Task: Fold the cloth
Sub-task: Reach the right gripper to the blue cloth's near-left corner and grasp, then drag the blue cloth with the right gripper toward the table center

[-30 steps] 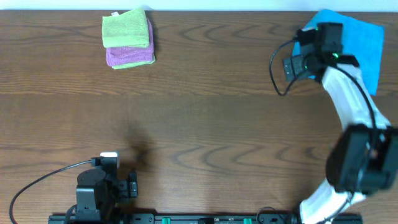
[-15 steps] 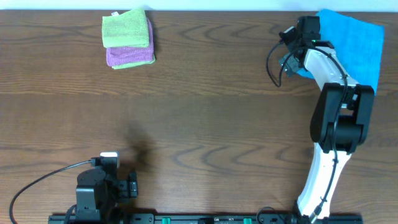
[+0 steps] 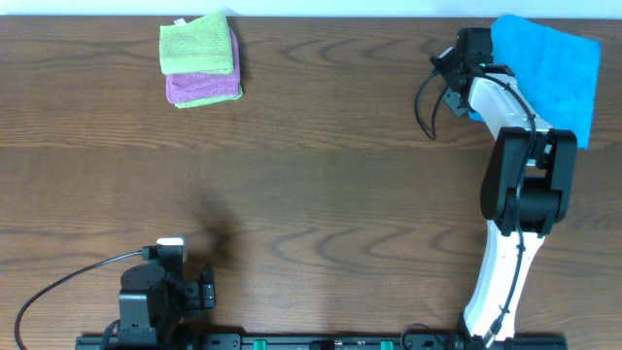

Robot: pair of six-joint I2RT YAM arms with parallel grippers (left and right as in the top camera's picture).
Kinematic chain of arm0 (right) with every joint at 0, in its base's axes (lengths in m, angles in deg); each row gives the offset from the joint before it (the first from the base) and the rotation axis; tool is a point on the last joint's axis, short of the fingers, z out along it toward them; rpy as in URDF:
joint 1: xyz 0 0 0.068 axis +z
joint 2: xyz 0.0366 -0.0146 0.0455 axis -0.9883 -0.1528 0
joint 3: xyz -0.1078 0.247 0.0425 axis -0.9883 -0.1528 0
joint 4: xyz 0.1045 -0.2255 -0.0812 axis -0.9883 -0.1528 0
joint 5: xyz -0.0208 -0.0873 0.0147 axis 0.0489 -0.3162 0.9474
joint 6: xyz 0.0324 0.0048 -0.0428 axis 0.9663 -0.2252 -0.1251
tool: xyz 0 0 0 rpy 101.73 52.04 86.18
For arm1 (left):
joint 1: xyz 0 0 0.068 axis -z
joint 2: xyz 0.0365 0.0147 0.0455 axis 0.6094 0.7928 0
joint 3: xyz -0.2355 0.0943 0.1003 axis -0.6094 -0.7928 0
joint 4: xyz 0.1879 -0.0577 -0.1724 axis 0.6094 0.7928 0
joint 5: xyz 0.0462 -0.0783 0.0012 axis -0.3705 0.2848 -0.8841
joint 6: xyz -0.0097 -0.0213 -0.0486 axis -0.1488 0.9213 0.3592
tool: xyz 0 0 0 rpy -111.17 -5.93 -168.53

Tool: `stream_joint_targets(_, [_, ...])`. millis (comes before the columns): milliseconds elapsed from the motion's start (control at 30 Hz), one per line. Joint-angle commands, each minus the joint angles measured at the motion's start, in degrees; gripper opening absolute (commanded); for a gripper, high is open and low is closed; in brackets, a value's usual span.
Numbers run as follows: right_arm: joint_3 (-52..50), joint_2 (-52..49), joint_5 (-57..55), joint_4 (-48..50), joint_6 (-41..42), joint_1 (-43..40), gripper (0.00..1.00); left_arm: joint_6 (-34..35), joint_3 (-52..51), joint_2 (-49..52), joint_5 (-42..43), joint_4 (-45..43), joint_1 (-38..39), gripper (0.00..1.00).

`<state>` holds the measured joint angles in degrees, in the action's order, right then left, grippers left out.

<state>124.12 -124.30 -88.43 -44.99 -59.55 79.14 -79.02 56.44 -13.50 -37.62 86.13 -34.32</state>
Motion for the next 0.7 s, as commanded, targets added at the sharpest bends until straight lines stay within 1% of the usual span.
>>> stream_joint_targets(0, [0.7, -0.83, -3.87, -2.08, 0.22, 1.36, 0.42, -0.39, -0.24, -0.31, -0.68, 0.31, 0.2, 0.95])
stream_joint_targets(67, [0.7, -0.83, -3.87, -3.45, 1.49, 1.75, 0.4, -0.39, -0.24, -0.31, -0.68, 0.31, 0.2, 0.95])
stream_joint_targets(100, [0.7, -0.83, -3.82, -3.89, 1.97, 2.01, 0.36, -0.39, -0.24, -0.31, -0.68, 0.31, 0.2, 0.95])
stream_joint_targets(133, [0.7, -0.83, -3.85, -4.17, 2.43, 2.32, 0.22, -0.39, -0.24, -0.31, -0.68, 0.31, 0.2, 0.95])
stream_joint_targets(167, [0.7, -0.83, -3.85, -4.33, 2.8, 2.58, 0.11, -0.39, -0.24, -0.31, -0.68, 0.31, 0.2, 0.95])
stream_joint_targets(200, [0.7, -0.83, -3.82, -4.48, 2.8, 2.89, 0.06, -0.39, -0.24, -0.31, -0.68, 0.31, 0.2, 0.95])
stream_joint_targets(233, [0.7, -0.83, -3.85, -4.46, 2.8, 3.21, 0.06, -0.39, -0.24, -0.31, -0.68, 0.31, 0.2, 0.95])
stream_joint_targets(300, [0.7, -0.83, -3.85, -4.31, 2.8, 3.82, 0.01, -0.39, -0.24, -0.31, -0.68, 0.31, 0.2, 0.95])
stream_joint_targets(567, [0.72, 0.33, -4.42, -4.87, 2.75, 7.21, 0.01, -0.39, -0.24, -0.31, -0.68, 0.31, 0.2, 0.95])
stream_joint_targets(667, [0.72, 4.48, -9.01, -7.82, 3.72, 10.47, 0.01, -0.39, -0.24, -0.31, -0.68, 0.31, 0.2, 0.95])
